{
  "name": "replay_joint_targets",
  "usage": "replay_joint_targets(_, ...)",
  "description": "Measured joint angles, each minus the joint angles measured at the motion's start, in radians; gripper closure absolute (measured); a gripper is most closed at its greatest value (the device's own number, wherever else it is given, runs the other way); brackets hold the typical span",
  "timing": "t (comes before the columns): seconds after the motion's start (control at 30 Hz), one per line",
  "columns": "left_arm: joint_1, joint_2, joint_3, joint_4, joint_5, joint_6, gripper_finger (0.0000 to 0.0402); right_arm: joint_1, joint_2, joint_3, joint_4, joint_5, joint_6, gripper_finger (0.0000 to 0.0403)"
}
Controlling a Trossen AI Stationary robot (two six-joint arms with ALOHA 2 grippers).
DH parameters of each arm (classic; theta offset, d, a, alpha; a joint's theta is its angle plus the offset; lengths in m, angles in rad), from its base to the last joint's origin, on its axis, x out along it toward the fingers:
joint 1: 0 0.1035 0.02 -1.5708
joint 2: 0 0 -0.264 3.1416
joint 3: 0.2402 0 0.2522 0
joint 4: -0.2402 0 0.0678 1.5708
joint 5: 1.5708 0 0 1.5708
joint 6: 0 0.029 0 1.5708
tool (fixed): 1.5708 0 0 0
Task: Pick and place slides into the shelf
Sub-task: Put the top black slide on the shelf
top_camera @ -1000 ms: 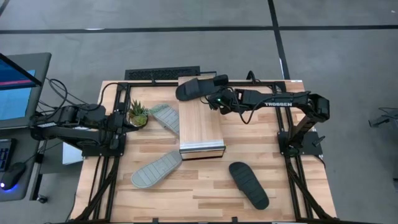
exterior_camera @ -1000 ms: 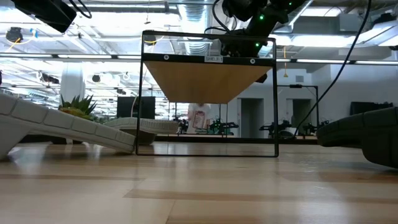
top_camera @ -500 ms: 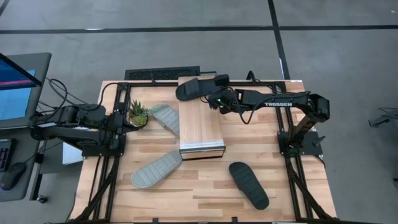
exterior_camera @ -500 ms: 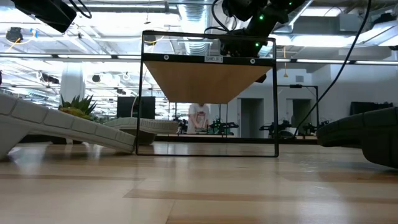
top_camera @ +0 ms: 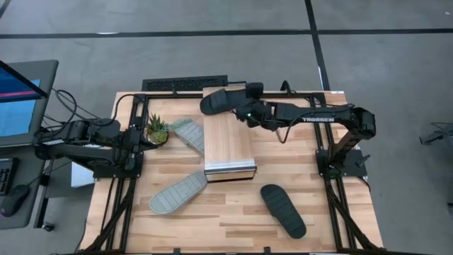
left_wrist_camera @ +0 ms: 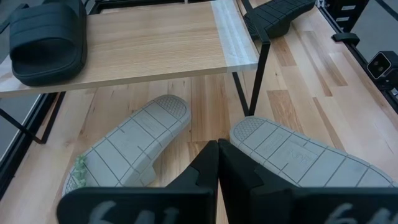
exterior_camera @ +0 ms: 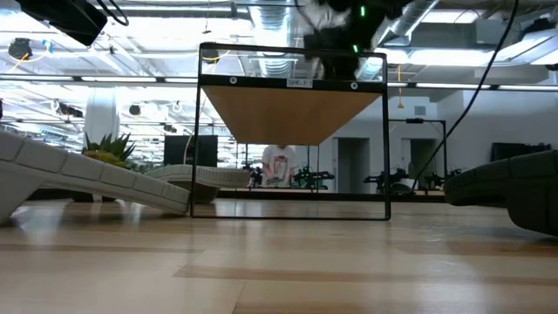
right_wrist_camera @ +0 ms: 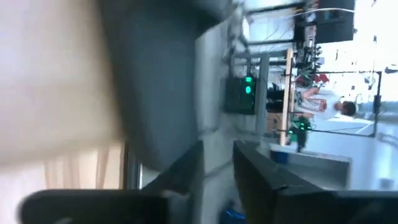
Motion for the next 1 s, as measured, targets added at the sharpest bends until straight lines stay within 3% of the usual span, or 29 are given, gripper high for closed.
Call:
replay_joint_targets(0.1, 0.0, 0.0, 0.0, 0.0, 0.0, 0.0, 0.0401, 0.001, -0.021, 0.119, -0.039, -0.1, 0.09, 0.0392)
replay_joint_targets(0.23, 0.0, 0.0, 0.0, 0.0, 0.0, 0.0, 0.0401, -0.006, -0.026, 0.304, -0.084, -0.304, 0.161, 0.0397)
replay_joint_targets(0.43, 0.0, 0.0, 0.0, 0.0, 0.0, 0.0, 0.0401, -0.073, -0.005, 0.555, -0.311, -0.812, 0.265, 0.0402)
replay_joint_targets(0.57, 0.0, 0.0, 0.0, 0.0, 0.0, 0.0, 0.0401, -0.128, 0.011, 0.599, -0.408, -1.128, 0.284, 0.0402)
replay_joint_targets(0.67, 0.0, 0.0, 0.0, 0.0, 0.0, 0.0, 0.0401, -0.17, 0.016, 0.599, -0.488, -1.291, 0.272, 0.0403)
replay_joint_targets(1.0, 0.0, 0.0, 0.0, 0.0, 0.0, 0.0, 0.0401, -0.215, 0.203, 0.596, -0.565, -1.371, 0.245, 0.0403)
